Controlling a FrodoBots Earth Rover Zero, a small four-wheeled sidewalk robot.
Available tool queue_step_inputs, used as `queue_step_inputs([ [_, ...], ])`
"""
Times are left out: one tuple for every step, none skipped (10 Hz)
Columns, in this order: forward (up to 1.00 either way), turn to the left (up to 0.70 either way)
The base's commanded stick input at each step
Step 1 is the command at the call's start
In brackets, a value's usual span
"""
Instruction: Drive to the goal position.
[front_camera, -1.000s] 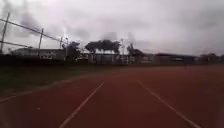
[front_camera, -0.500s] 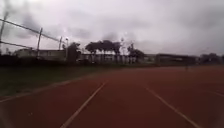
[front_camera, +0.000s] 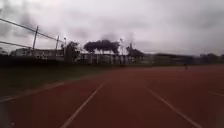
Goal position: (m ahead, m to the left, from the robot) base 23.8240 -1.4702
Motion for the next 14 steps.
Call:
queue_step_inputs([
  [0.5, 0.0],
  [0.5, 0.0],
  [0.5, 0.0],
  [0.5, 0.0],
  [0.5, 0.0],
  [0.5, 0.0],
  [0.5, 0.0],
  [0.5, 0.0],
  [0.5, 0.0],
  [0.5, 0.0],
  [0.5, 0.0],
  [0.5, 0.0],
  [0.5, -0.13],
  [0.5, -0.42],
])
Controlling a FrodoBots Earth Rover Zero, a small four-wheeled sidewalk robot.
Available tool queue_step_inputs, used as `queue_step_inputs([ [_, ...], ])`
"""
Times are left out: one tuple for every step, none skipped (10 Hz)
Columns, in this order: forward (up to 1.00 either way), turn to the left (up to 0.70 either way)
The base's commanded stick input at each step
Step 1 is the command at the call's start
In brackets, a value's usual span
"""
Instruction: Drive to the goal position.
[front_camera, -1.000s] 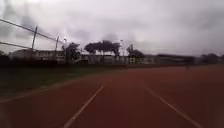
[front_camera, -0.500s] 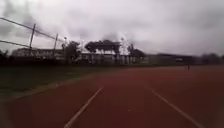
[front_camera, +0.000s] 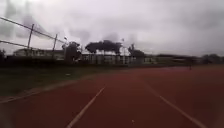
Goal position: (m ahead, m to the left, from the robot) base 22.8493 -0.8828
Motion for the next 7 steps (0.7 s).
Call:
queue_step_inputs([
  [0.5, -0.5],
  [0.5, -0.5],
  [0.5, -0.34],
  [0.5, -0.13],
  [0.5, -0.06],
  [0.5, 0.0],
  [0.5, 0.0],
])
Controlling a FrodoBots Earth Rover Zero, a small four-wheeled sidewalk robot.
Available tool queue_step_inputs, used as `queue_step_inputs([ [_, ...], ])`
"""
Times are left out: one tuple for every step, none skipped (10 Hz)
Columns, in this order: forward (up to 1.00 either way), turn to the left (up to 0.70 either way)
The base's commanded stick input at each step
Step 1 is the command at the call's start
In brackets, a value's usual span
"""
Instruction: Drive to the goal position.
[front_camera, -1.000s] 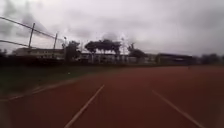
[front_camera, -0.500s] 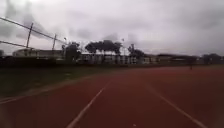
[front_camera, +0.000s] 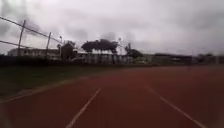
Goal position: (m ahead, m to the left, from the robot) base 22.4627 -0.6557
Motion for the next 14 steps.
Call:
queue_step_inputs([
  [0.5, 0.0],
  [0.5, 0.0],
  [0.5, 0.0],
  [0.5, 0.0],
  [0.5, 0.0],
  [0.5, 0.0],
  [0.5, 0.0],
  [0.5, 0.0],
  [0.5, 0.0],
  [0.5, 0.0],
  [0.5, 0.0],
  [0.5, 0.0],
  [0.5, -0.19],
  [0.5, -0.45],
])
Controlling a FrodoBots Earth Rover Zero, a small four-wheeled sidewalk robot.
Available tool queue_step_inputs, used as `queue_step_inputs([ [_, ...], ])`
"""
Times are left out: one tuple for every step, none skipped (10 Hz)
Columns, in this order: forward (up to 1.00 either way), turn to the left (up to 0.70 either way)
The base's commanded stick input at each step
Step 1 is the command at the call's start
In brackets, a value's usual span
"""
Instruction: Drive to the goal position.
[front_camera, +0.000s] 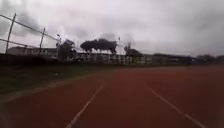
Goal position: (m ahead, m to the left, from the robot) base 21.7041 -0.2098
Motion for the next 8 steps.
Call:
queue_step_inputs([
  [0.5, -0.2],
  [0.5, 0.0],
  [0.5, 0.0],
  [0.5, 0.0],
  [0.5, 0.0],
  [0.5, 0.0],
  [0.5, 0.0],
  [0.5, 0.0],
])
